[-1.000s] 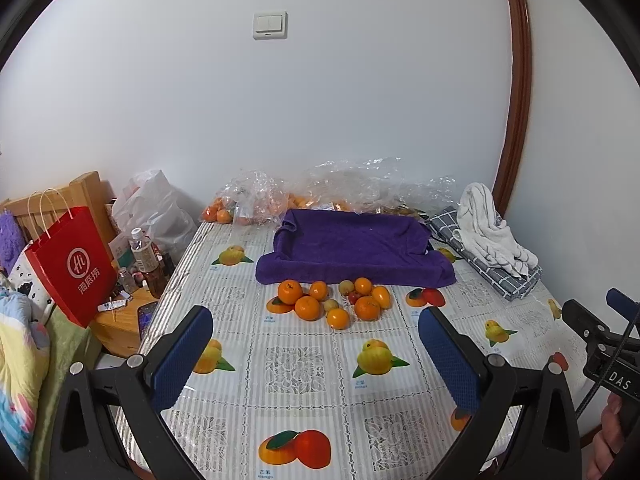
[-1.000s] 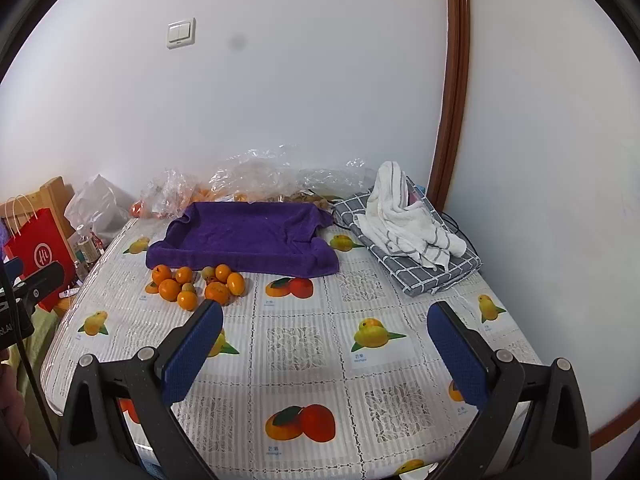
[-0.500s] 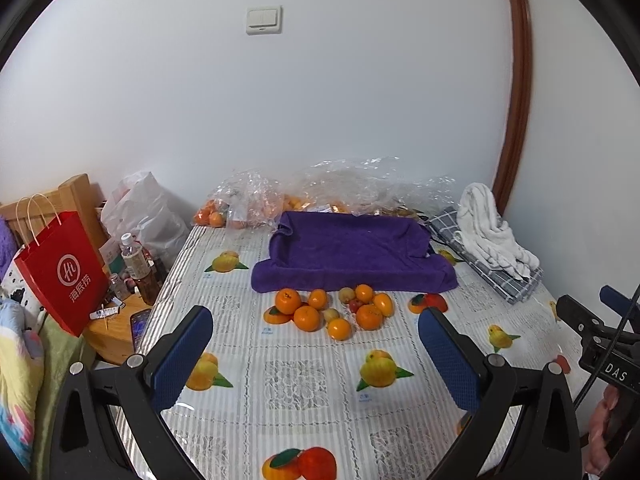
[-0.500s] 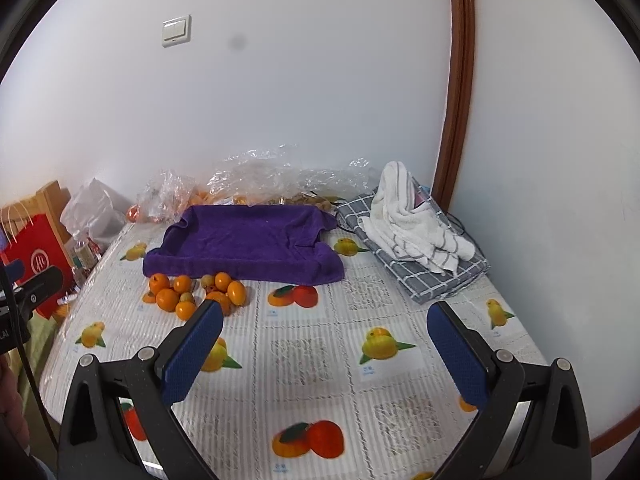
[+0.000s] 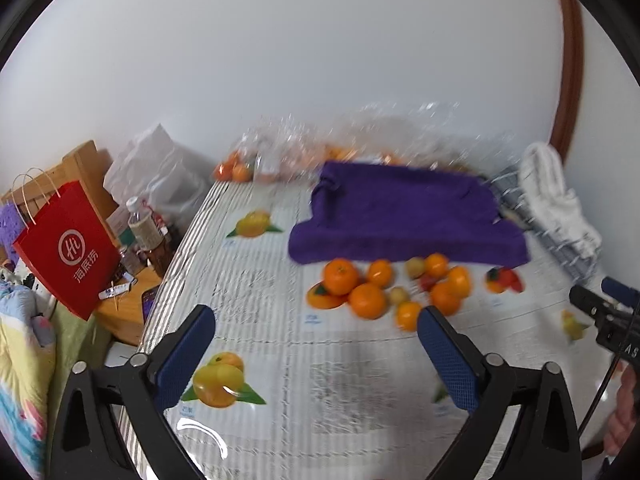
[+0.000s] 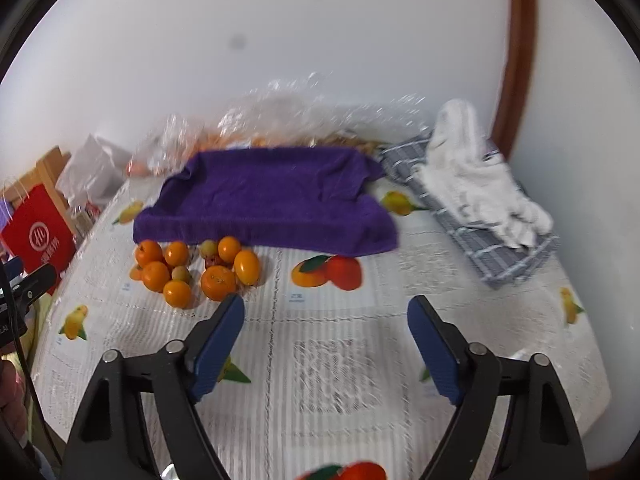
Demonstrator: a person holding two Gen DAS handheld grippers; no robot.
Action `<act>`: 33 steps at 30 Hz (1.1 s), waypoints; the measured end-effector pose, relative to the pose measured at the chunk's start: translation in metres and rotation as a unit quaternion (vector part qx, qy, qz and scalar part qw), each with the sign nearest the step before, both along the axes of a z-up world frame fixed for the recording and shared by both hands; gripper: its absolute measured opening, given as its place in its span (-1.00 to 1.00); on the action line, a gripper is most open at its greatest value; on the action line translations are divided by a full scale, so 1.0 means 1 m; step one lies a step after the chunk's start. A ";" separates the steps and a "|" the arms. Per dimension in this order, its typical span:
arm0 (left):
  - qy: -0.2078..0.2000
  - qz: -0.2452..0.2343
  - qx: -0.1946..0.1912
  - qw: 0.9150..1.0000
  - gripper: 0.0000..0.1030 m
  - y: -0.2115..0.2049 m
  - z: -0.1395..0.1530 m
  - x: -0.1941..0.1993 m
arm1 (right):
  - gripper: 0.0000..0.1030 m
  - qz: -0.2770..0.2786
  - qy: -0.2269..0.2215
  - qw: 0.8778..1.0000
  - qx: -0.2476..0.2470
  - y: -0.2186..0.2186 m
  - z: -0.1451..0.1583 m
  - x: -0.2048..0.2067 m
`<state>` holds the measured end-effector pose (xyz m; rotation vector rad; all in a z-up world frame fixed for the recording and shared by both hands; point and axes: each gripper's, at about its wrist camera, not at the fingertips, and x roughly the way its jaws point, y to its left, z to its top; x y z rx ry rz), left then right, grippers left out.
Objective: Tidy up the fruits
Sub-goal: 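Grasp an orange with the right tool while the left tool grasps a mandarin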
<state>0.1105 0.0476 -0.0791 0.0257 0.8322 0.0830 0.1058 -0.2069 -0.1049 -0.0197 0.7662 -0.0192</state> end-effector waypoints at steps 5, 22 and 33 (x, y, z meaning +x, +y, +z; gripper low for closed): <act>0.015 0.002 -0.008 1.000 0.91 0.006 -0.031 0.020 | 0.18 0.031 0.019 0.999 0.020 0.019 -0.030 0.038; 0.044 -0.019 -0.042 0.998 0.82 0.022 -0.094 0.054 | -0.19 0.077 0.087 0.991 0.063 0.059 -0.083 0.124; 0.066 -0.002 -0.071 0.995 0.64 0.037 -0.107 0.063 | -0.40 0.088 0.112 0.987 0.078 0.063 -0.095 0.143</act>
